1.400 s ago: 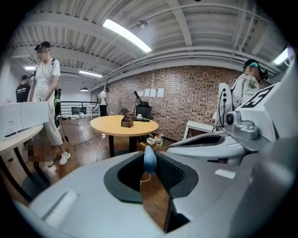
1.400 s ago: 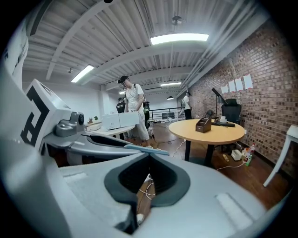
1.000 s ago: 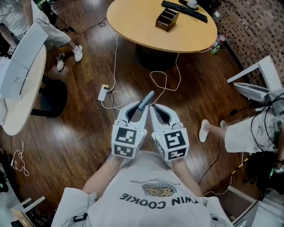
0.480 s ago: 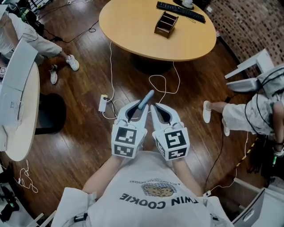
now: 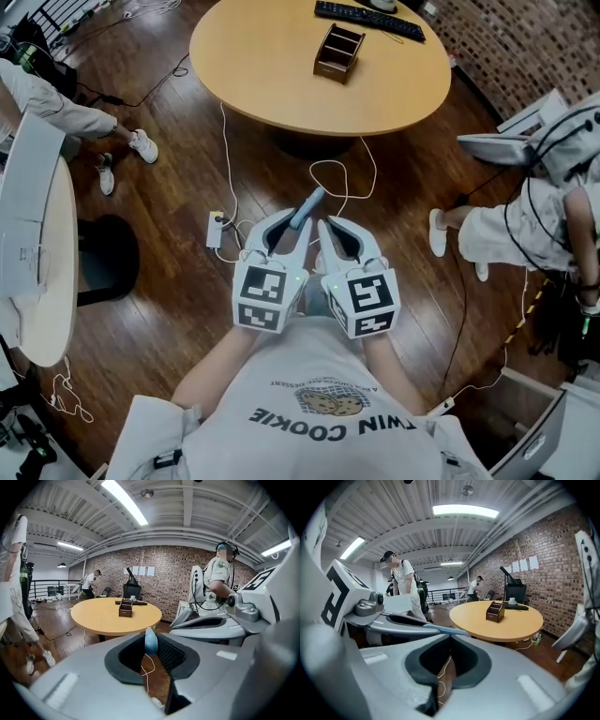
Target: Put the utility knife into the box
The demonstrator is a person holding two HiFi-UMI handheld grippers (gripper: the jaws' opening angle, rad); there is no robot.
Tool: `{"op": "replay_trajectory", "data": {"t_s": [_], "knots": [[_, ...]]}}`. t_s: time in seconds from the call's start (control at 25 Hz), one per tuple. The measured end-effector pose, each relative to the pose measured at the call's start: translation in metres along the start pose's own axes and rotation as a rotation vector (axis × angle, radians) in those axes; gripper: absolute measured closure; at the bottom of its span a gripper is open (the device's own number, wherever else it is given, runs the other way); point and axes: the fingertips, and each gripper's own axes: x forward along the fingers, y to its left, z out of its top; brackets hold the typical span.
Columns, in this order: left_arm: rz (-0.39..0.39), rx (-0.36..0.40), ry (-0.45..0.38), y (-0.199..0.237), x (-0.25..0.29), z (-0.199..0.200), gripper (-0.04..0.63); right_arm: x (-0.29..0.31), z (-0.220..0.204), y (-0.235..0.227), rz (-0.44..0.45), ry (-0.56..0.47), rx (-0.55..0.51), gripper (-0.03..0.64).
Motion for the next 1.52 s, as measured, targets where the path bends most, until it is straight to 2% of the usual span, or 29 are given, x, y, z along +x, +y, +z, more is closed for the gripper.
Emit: {"op": "replay_trajectory", "data": {"t_s": [0.16, 0.4, 0.8, 1.16, 1.52], "knots": [[0.014, -0.004, 0.001, 0.002, 0.032, 0.008, 0.520, 0.018, 0.002, -0.030, 0.011, 0.000, 0.006, 0.615], [0.036, 0.001, 0.012, 0.003, 0.094, 0.037, 0.520, 0.047, 0.027, -0.092, 0.043, -0.007, -0.004, 0.615], [0.073, 0.038, 0.018, -0.001, 0.178, 0.076, 0.520, 0.081, 0.051, -0.175, 0.083, -0.028, -0.009, 0.615], [0.080, 0.078, 0.040, 0.005, 0.216, 0.098, 0.520, 0.100, 0.060, -0.205, 0.089, -0.026, 0.005, 0.615], [0.050, 0.140, 0.084, 0.029, 0.247, 0.102, 0.520, 0.129, 0.071, -0.221, 0.063, -0.025, 0.013, 0.615]]}}
